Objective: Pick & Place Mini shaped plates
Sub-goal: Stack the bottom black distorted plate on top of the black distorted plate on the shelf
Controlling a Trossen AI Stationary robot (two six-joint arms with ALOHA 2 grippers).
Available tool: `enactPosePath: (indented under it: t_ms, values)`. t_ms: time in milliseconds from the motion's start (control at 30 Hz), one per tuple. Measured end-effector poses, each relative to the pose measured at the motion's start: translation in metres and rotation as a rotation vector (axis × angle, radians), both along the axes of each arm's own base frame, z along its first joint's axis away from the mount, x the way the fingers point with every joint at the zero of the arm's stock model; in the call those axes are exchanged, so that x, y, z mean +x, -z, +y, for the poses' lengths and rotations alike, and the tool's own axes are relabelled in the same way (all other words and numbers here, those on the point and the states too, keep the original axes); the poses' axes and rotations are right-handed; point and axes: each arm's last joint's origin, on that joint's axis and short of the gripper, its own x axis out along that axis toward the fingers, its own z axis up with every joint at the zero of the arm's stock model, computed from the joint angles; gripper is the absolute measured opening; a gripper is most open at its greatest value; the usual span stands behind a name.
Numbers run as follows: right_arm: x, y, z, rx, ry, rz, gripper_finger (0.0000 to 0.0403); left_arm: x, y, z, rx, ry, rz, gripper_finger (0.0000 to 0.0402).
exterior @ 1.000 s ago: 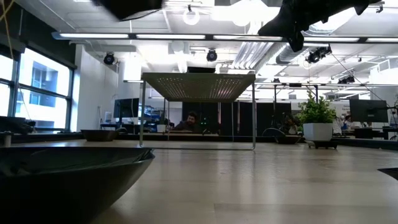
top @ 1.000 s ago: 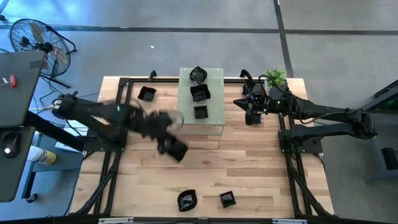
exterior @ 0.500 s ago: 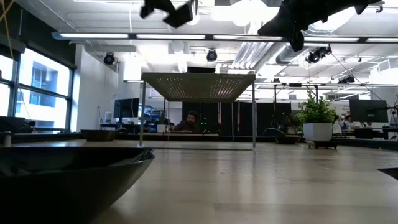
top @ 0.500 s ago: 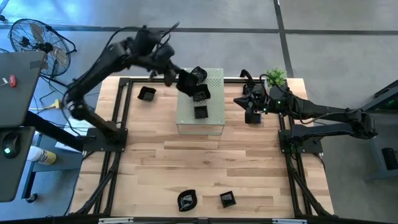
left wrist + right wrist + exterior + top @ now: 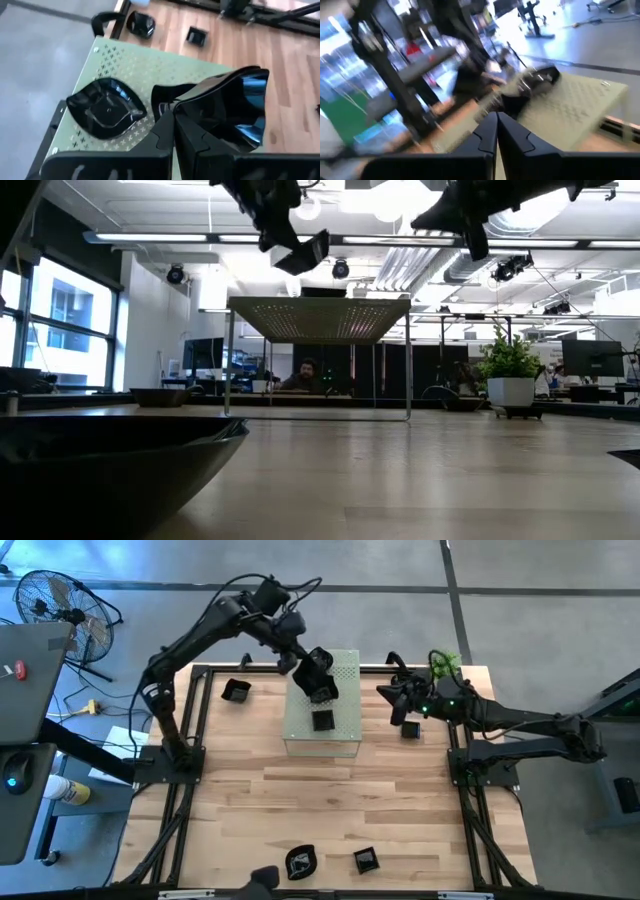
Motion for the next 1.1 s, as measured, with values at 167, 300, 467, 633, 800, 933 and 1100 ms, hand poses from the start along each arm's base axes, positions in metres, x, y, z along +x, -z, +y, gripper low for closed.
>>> enactPosePath:
  t_ms: [167,300,467,633,800,933,1100]
  values:
    - [0.013,-0.021,-0.004,0.075,0.02,-0.102,0.0029,0.0,0.001,0.001,-0.037,-0.081,0.019,0.0]
    - [0.041,-0.046,-0.012,0.106,0.029,-0.06,0.0065,-0.001,0.002,0.0,-0.09,-0.13,0.026,0.0]
    - [0.084,-0.075,-0.029,0.192,0.063,0.086,0.011,-0.001,0.002,0.0,-0.144,-0.185,0.02,0.0]
    - [0.113,-0.093,-0.044,0.289,0.094,0.219,0.0149,-0.001,0.002,0.0,-0.179,-0.214,0.016,0.0]
    - [0.136,-0.101,-0.057,0.324,0.043,0.283,0.0171,-0.001,0.002,0.0,-0.209,-0.204,0.005,0.0]
    - [0.149,-0.093,-0.066,0.36,0.034,0.347,0.0167,-0.001,0.002,-0.001,-0.214,-0.205,0.004,0.0]
    - [0.154,-0.082,-0.075,0.391,0.063,0.383,0.014,-0.001,0.001,0.0,-0.194,-0.181,0.0,0.0]
